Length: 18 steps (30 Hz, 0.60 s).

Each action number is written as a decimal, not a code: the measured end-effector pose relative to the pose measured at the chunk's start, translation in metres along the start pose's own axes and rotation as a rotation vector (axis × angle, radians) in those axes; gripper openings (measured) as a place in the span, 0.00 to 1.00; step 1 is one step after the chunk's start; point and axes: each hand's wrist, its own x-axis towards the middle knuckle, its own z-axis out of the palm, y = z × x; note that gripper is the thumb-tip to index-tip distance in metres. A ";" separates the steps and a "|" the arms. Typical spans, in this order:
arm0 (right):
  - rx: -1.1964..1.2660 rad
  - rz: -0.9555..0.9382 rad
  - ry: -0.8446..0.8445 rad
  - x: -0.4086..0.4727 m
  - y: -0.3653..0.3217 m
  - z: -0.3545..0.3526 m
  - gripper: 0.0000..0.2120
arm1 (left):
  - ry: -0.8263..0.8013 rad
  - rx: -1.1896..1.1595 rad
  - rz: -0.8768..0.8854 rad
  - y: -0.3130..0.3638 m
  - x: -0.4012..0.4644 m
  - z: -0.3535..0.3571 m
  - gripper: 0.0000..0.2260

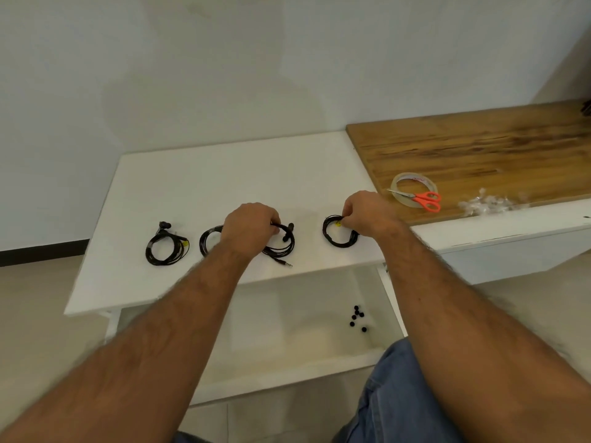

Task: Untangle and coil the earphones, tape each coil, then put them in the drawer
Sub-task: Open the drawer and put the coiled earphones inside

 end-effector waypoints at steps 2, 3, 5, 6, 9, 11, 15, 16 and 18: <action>0.000 -0.018 0.021 -0.007 -0.002 -0.003 0.04 | 0.017 0.006 -0.010 0.000 -0.012 -0.006 0.08; 0.006 -0.029 0.042 -0.012 -0.002 -0.006 0.03 | 0.026 0.013 -0.016 0.000 -0.020 -0.010 0.08; 0.025 -0.053 0.087 -0.024 -0.003 -0.011 0.03 | 0.047 0.020 -0.026 0.000 -0.036 -0.016 0.08; 0.033 -0.068 0.104 -0.030 -0.004 -0.013 0.04 | 0.059 0.017 -0.033 0.000 -0.044 -0.018 0.08; 0.033 -0.097 0.123 -0.052 -0.010 -0.021 0.04 | 0.090 0.011 -0.050 0.004 -0.067 -0.024 0.07; 0.035 -0.108 0.095 -0.067 -0.017 -0.023 0.04 | 0.104 0.008 -0.047 0.007 -0.084 -0.023 0.07; 0.048 -0.166 -0.077 -0.095 -0.033 -0.013 0.04 | 0.063 -0.005 -0.069 0.009 -0.113 -0.013 0.07; 0.028 -0.181 -0.123 -0.101 -0.037 -0.008 0.04 | 0.037 -0.012 -0.078 0.009 -0.119 -0.008 0.07; -0.021 -0.198 -0.220 -0.109 -0.042 0.005 0.03 | -0.042 -0.031 -0.099 0.008 -0.128 0.003 0.07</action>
